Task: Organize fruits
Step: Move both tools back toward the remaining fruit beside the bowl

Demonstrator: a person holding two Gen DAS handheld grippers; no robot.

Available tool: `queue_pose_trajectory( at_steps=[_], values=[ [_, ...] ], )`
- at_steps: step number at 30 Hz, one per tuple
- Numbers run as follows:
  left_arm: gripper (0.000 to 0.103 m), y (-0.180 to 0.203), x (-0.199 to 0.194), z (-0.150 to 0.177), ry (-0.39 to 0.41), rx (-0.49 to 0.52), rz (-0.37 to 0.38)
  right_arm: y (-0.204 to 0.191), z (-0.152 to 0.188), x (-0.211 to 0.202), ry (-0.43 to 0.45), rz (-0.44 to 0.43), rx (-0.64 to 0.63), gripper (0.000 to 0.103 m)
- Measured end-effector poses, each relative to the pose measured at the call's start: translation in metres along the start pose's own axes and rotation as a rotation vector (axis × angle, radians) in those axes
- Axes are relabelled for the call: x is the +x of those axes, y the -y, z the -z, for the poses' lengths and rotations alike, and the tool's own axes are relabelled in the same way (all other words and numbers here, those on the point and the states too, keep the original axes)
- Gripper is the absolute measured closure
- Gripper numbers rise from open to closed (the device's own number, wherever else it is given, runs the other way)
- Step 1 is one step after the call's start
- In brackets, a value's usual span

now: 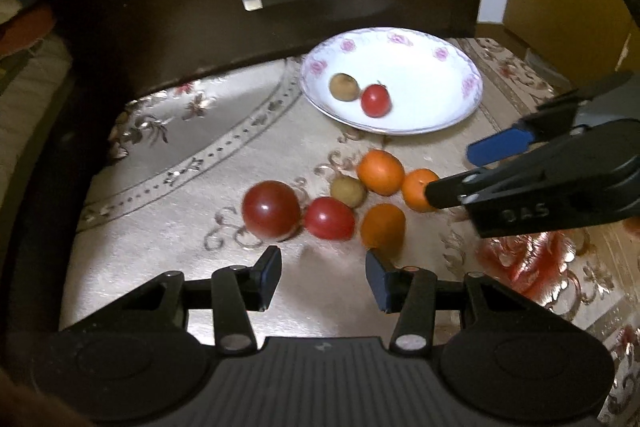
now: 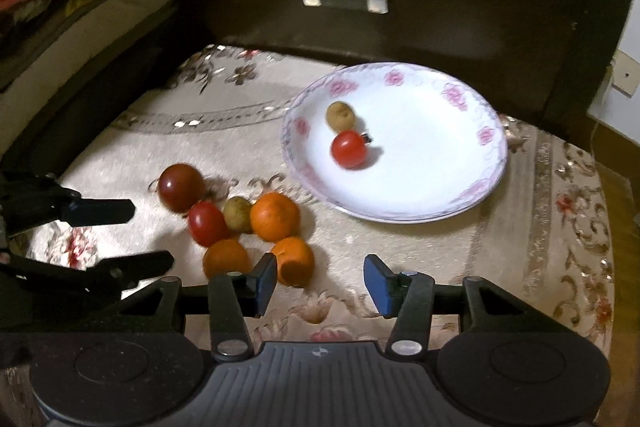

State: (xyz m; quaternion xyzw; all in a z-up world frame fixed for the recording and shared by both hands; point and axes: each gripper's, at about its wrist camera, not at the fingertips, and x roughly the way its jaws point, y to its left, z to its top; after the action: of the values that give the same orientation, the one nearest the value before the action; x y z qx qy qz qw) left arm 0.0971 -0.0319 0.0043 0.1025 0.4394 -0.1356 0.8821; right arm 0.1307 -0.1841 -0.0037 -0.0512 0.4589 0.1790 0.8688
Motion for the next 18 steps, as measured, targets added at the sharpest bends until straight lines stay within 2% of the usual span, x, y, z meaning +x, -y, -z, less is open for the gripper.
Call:
queue_pose_trajectory(
  at_steps=[11,16,18],
  values=[
    [0.050,0.009,0.009,-0.004,-0.021,0.019,0.054,-0.006,-0.002,0.026,-0.057,-0.011,-0.042,0.059],
    [0.050,0.013,0.013,-0.005,-0.024,0.036,0.056,-0.008,-0.004,0.027,-0.056,-0.022,-0.050,0.075],
    [0.050,0.016,0.015,-0.005,-0.030,0.045,0.062,-0.006,-0.004,0.026,-0.056,-0.017,-0.047,0.077]
  ],
)
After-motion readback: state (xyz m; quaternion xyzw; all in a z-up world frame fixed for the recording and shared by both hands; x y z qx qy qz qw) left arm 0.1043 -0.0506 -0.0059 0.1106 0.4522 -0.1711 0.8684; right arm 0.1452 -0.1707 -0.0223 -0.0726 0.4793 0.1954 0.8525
